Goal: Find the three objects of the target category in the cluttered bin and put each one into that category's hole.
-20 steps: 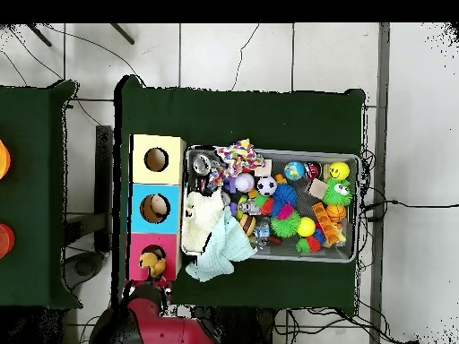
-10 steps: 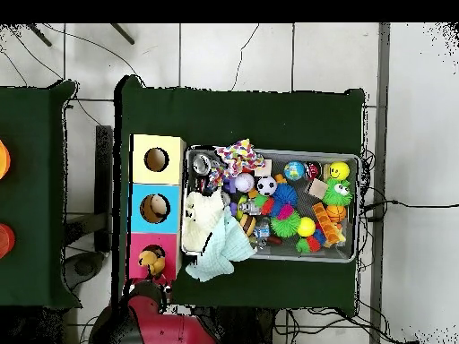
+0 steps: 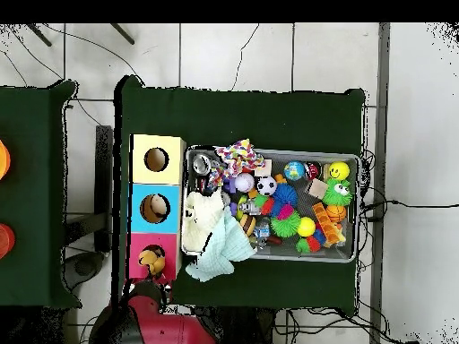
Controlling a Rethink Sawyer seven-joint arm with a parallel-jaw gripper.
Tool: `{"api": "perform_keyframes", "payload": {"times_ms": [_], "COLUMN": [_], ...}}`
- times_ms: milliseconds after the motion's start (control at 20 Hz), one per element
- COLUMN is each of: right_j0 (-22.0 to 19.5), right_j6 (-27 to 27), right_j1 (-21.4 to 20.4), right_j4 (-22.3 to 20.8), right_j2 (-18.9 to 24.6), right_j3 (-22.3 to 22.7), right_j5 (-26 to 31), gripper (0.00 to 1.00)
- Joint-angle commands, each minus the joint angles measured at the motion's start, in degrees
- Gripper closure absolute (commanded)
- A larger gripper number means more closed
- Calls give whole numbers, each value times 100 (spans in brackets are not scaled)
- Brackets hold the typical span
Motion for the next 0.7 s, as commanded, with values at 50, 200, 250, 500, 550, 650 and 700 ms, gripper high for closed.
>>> {"api": "perform_keyframes", "payload": {"times_ms": [50, 200, 250, 500, 550, 650, 700], "right_j0": [-133, -152, -142, -136, -138, -138, -153], "right_j6": [884, 844, 843, 823, 823, 819, 824], "right_j1": [338, 375, 374, 381, 384, 393, 395], "right_j4": [134, 132, 142, 130, 125, 117, 110], "right_j2": [328, 348, 339, 326, 328, 326, 343], "right_j3": [-755, -825, -841, -873, -876, -887, -883], "right_j5": [482, 531, 550, 581, 579, 577, 572], "gripper": [100, 100, 100, 100, 100, 100, 100]}}
